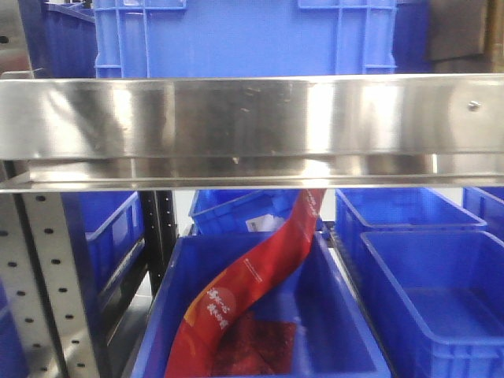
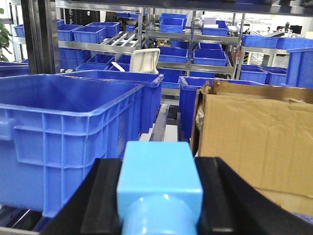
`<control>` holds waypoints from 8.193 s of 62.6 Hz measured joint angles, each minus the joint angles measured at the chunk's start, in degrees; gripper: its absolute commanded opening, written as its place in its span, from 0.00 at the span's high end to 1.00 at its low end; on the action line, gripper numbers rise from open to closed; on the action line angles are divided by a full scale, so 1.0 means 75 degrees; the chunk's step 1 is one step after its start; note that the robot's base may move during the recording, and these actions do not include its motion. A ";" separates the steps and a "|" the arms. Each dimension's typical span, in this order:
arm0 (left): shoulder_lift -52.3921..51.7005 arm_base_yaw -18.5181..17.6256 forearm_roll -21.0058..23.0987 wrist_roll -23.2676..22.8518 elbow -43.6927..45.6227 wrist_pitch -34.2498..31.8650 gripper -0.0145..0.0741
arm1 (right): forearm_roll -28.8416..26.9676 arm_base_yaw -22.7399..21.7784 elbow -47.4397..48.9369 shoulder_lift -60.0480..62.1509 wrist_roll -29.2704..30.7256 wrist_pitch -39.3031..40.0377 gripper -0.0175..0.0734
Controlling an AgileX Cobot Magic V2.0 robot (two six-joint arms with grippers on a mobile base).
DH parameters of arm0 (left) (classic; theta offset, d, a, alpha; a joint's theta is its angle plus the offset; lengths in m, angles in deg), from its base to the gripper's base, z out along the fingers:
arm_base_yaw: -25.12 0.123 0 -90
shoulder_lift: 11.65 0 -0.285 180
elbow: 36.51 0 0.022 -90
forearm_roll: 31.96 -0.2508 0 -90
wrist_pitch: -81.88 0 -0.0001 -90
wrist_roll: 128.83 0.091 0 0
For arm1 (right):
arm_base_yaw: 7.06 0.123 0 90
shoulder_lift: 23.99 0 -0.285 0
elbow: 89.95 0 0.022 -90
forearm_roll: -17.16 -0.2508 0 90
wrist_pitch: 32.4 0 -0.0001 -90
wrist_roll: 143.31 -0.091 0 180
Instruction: Grab block from conveyor and place in blue bin
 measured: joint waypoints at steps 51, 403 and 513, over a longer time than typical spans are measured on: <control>0.0000 0.0000 0.0000 0.0000 0.0000 0.0000 0.96 | 0.0000 0.0000 0.0000 0.0000 -0.0007 0.0000 0.99; -0.1228 0.0945 0.0337 0.0000 -0.1798 0.0221 0.96 | -0.0772 0.0154 -0.1955 0.1857 -0.0004 0.0877 0.99; -0.1233 0.0960 0.0337 0.0000 -0.1798 0.0204 0.96 | 0.0067 -0.0892 -0.4733 0.3511 0.0067 0.1942 0.99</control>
